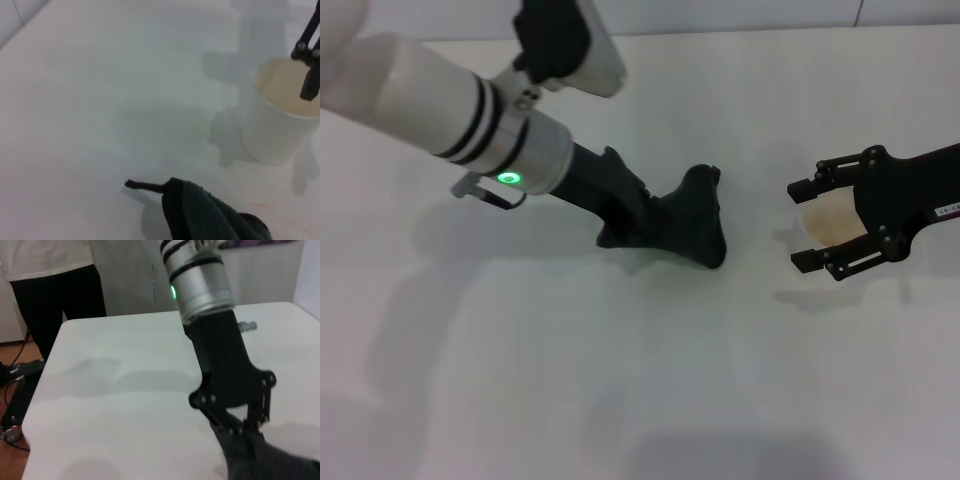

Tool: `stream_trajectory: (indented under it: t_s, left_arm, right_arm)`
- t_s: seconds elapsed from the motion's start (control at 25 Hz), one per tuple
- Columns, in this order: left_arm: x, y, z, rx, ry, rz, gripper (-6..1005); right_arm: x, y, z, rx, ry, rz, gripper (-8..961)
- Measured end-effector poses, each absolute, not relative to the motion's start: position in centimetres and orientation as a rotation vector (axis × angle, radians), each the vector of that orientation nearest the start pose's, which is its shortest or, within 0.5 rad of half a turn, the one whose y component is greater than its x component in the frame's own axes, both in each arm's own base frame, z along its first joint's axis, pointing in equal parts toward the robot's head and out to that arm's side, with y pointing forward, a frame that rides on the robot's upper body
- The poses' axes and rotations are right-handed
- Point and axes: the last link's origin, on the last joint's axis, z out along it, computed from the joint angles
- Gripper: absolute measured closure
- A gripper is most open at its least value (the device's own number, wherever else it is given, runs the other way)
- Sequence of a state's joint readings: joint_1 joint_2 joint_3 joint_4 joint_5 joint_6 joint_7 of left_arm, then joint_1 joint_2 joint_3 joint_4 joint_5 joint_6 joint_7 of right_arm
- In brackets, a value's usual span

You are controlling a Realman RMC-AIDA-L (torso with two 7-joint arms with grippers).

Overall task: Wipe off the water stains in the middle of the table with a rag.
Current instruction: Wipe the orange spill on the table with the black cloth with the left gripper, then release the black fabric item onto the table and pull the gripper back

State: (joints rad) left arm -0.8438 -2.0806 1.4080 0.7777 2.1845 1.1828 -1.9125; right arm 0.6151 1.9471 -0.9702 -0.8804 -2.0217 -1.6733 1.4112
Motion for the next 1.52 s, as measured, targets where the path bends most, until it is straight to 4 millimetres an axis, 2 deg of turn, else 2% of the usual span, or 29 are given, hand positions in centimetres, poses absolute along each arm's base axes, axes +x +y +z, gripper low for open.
stream_trajectory:
  t_s: [0.2,0.52,0.6,0.84,1.12,1.36,1.52]
  left_arm:
    - [-16.3,38.6,-6.4,-2.968,-0.377,0.071,895]
    - [-17.2,38.1,-6.2,-2.967,-0.452,0.053,890]
    - [-17.3,38.2,-6.0,-2.956,-0.464,0.039,701]
    - [-17.9,37.8,-5.1,-2.929,-0.436,-0.012,488]
    - [-19.4,35.9,-2.0,-2.924,-0.409,-0.209,322]
    - [-22.3,33.2,0.9,-2.925,-0.349,-0.434,178]
    - [-24.2,31.7,2.2,-2.927,-0.352,-0.494,104]
  right_arm:
    - [21.8,35.6,4.4,-3.004,0.096,0.311,123]
    - [21.8,35.6,4.3,-3.002,0.089,0.307,124]
    - [21.8,35.7,4.3,-3.001,0.089,0.306,124]
    - [21.8,35.6,4.3,-3.000,0.094,0.307,124]
    - [22.5,35.4,4.9,-2.989,0.126,0.305,123]
    - [22.7,35.4,4.9,-2.985,0.142,0.300,123]
    - [23.1,35.6,5.1,-2.979,0.179,0.302,124]
